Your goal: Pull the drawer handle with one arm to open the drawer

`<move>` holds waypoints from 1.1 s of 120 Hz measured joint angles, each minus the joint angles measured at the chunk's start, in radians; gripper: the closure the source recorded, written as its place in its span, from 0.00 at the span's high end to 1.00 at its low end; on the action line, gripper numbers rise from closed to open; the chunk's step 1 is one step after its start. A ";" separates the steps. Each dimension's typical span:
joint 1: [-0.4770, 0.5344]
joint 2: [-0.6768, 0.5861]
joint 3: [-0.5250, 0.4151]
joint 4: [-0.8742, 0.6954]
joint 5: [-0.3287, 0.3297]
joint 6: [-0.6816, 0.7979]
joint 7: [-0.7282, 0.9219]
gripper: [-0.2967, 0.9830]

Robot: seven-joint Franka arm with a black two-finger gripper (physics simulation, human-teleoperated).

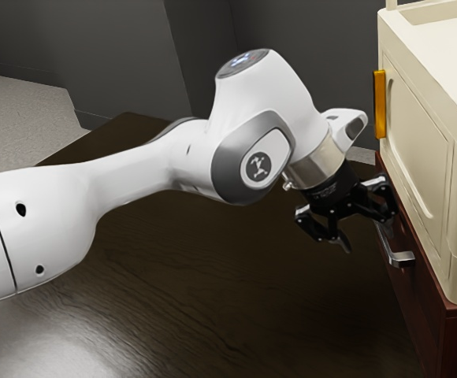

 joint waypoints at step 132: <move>0.007 -0.081 0.014 -0.103 0.028 -0.009 0.009 0.45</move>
